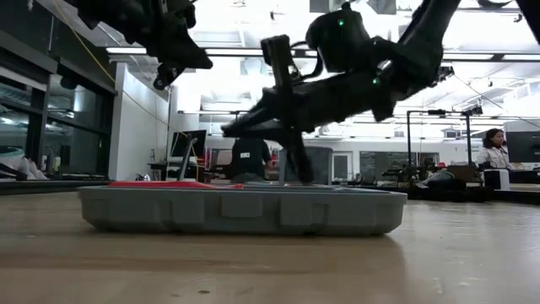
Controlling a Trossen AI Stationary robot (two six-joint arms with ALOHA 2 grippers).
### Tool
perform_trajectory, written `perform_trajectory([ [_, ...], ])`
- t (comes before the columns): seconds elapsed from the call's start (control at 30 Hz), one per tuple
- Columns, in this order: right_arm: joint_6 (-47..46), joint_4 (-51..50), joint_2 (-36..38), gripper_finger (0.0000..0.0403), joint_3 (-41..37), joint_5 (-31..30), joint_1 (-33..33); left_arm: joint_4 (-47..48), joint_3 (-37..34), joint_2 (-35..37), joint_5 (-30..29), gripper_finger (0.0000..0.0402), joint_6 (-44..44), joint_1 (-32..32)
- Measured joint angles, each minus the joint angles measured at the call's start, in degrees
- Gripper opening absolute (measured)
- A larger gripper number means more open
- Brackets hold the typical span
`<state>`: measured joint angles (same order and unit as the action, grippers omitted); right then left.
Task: Prefit tool cases
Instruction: Put the orange pliers into the gray tool case
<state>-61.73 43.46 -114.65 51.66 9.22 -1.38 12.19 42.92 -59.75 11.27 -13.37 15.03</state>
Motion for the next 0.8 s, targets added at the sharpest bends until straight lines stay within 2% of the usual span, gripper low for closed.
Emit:
perform_trajectory([
  [0.1,-1.44,5.6,-0.82,0.0,-0.83,1.52,0.67,-0.49,0.0,-0.36,0.0,0.0,0.04,0.04],
  [0.27,2.2,4.33,5.31,0.0,-0.71,-0.99,0.51,-1.42,0.0,-0.54,0.05,0.0,1.9,1.63],
  [0.43,7.5,-6.31,11.8,0.0,-0.85,-5.37,0.68,0.3,0.04,-2.93,-0.22,0.0,4.38,7.51],
  [0.67,11.44,-18.48,18.23,0.0,-0.83,-7.69,1.38,3.77,0.04,-13.48,-0.73,0.0,9.65,17.5],
  [0.8,11.66,-20.06,19.74,0.0,-0.81,-8.21,1.39,6.68,2.12,-20.33,-6.68,0.0004,12.19,21.98],
])
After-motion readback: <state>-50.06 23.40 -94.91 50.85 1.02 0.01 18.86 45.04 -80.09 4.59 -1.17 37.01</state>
